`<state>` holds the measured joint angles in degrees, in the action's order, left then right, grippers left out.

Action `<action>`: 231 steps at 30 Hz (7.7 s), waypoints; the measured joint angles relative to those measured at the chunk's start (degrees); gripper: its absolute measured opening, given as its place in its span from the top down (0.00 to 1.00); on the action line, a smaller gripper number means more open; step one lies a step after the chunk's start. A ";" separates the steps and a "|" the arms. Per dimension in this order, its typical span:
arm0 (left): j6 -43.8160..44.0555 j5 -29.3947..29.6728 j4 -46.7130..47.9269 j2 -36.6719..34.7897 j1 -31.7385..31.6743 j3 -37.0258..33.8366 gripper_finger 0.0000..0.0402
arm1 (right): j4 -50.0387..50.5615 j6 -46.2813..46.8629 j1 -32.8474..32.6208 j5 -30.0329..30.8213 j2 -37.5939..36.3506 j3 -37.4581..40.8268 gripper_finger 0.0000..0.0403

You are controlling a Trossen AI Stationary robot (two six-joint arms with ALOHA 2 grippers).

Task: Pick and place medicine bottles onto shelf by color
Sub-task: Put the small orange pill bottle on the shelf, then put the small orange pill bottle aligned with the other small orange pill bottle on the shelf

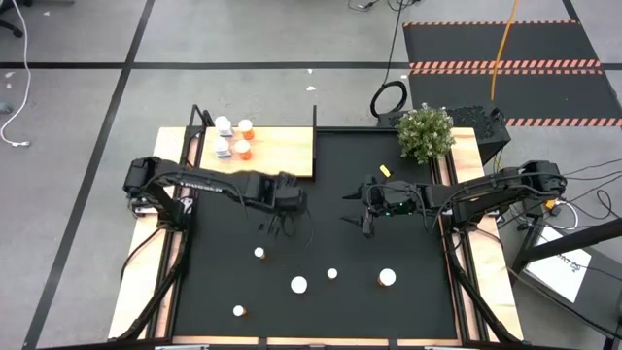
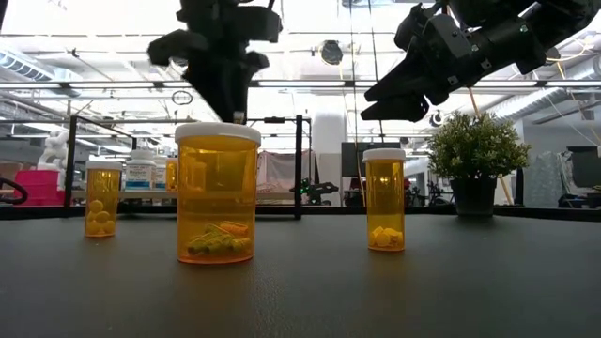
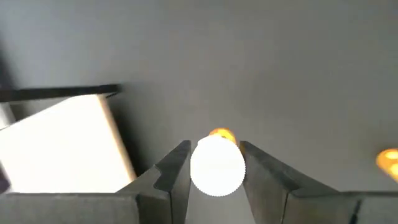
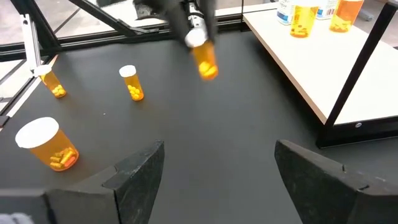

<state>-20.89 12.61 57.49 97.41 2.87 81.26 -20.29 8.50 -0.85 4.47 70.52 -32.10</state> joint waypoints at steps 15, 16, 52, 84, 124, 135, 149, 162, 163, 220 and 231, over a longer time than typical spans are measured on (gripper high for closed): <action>-4.85 1.06 10.68 -0.07 -13.59 14.82 0.68 | -0.53 -4.87 0.22 0.00 0.00 0.00 0.25; -5.22 1.05 10.66 -0.07 -14.43 15.33 0.68 | -1.02 -5.25 0.40 -0.06 0.00 0.00 0.25; -9.74 -10.23 6.12 4.49 -46.68 18.46 0.68 | -1.09 -7.69 3.83 -0.22 0.00 -0.02 0.25; 3.04 -6.52 -7.78 8.13 -48.91 4.43 0.68 | 0.06 -6.19 3.77 -0.15 0.00 -0.02 0.25; 1.58 -2.94 -10.52 3.79 -46.24 2.33 0.45 | 0.04 -6.22 3.77 -0.09 0.00 -0.02 0.25; 7.66 -3.00 -4.22 -6.12 -38.29 2.35 0.46 | 0.04 -5.64 3.77 -0.07 0.00 -0.02 0.25; 17.78 -3.08 -2.72 -14.36 -16.52 -6.25 0.58 | 0.49 -0.94 3.43 -0.16 0.00 0.00 0.25; 25.08 1.46 -10.06 -20.54 0.29 -14.95 0.59 | 14.26 2.81 -5.73 1.23 0.03 -12.33 0.31; 25.22 1.72 -10.14 -20.72 1.24 -14.98 0.59 | 16.80 3.01 -6.68 1.94 0.13 -14.39 0.33; 31.31 12.13 -35.55 -20.63 26.41 -27.13 0.59 | 27.22 16.96 -25.13 4.45 34.38 -28.13 0.41; 31.06 13.02 -35.81 -20.63 26.26 -27.13 0.59 | 10.36 15.54 -25.13 4.17 34.32 -19.14 0.50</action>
<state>10.17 25.63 21.68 76.77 29.13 54.13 -9.93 24.05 -25.98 8.64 104.84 -51.24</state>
